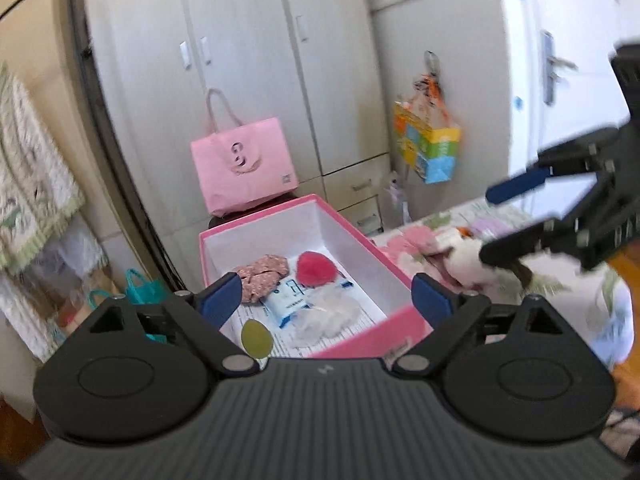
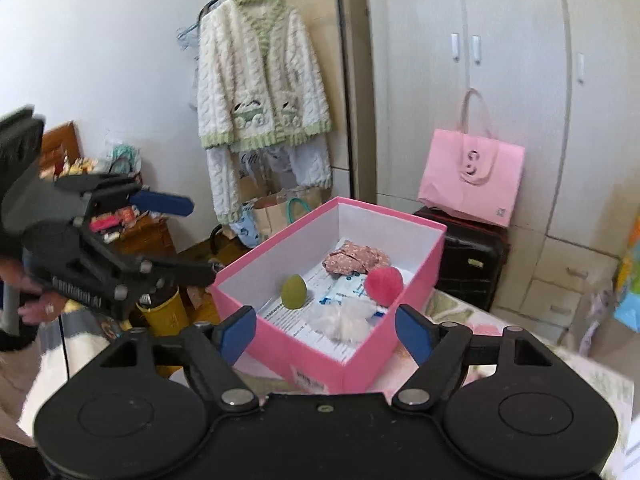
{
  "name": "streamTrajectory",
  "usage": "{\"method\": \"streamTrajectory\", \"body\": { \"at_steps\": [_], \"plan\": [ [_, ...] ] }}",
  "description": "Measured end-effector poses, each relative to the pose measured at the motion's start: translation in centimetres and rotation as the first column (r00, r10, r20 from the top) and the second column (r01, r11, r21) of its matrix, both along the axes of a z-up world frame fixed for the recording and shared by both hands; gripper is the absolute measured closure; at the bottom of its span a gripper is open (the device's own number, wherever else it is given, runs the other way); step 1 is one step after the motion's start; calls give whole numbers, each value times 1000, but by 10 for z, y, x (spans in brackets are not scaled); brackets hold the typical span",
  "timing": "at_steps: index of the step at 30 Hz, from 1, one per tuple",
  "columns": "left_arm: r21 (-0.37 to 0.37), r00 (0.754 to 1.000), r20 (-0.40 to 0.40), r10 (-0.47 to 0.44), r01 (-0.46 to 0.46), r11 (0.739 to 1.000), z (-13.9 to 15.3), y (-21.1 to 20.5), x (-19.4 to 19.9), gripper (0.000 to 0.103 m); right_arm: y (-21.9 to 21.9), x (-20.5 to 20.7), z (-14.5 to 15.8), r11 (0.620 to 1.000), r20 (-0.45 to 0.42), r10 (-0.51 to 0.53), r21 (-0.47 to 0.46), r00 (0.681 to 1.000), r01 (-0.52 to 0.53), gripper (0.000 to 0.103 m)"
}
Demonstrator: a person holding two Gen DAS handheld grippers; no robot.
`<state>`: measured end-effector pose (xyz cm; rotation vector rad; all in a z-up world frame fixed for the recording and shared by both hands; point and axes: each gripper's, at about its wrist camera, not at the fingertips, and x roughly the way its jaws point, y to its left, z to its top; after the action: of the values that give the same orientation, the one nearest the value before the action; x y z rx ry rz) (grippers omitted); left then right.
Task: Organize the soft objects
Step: 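Open both tools over the box and withdraw them toward the bed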
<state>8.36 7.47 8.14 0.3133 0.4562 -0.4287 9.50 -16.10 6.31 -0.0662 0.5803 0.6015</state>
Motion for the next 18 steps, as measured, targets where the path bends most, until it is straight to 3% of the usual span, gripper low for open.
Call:
{"method": "streamTrajectory", "body": {
  "at_steps": [4, 11, 14, 18],
  "plan": [
    [18, 998, 6, -57, 57, 998, -6, -14, -24, 7, -9, -25, 5, 998, 21, -61, 1, 998, 61, 15],
    [16, 986, -76, -151, 152, 988, -30, -42, -31, 2, -29, -59, -9, 994, 84, -85, -60, 993, 90, 12],
    [-46, 980, -124, -154, 149, 988, -49, -49, -31, 2, -41, -72, -28, 988, 89, -131, -67, 987, 137, 12],
    [-110, 969, -185, -163, 145, 983, -74, -57, -27, 2, -63, -78, -54, 988, 37, -154, -9, 987, 154, 12]
  ]
}}
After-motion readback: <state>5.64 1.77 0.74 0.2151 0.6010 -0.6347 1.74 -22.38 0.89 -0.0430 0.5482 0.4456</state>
